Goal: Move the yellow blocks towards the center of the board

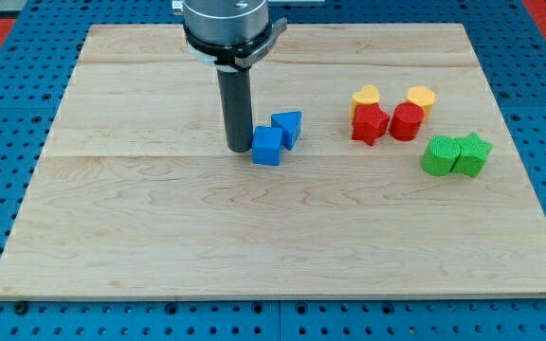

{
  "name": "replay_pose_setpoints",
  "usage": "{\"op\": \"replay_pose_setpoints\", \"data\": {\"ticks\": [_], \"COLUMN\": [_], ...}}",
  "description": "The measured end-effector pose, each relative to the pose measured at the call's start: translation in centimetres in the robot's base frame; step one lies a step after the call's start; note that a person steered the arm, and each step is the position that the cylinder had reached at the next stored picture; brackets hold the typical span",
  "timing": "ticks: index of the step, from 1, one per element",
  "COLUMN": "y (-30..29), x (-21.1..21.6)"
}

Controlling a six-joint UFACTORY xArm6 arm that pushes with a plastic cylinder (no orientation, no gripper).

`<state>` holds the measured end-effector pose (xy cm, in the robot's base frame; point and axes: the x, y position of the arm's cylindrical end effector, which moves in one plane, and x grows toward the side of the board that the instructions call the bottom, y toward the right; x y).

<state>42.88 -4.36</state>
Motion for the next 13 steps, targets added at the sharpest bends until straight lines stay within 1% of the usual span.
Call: {"op": "replay_pose_setpoints", "data": {"ticks": [1, 3, 4, 5, 6, 7, 8, 9, 10, 12, 13], "y": [0.0, -1.8, 1.9, 12.9, 20.3, 20.6, 26.1, 37.3, 38.2, 32.1, 30.9], "x": [0.2, 10.9, 15.0, 15.1, 10.9, 10.8, 10.0, 8.2, 5.5, -7.9, -8.5]}}
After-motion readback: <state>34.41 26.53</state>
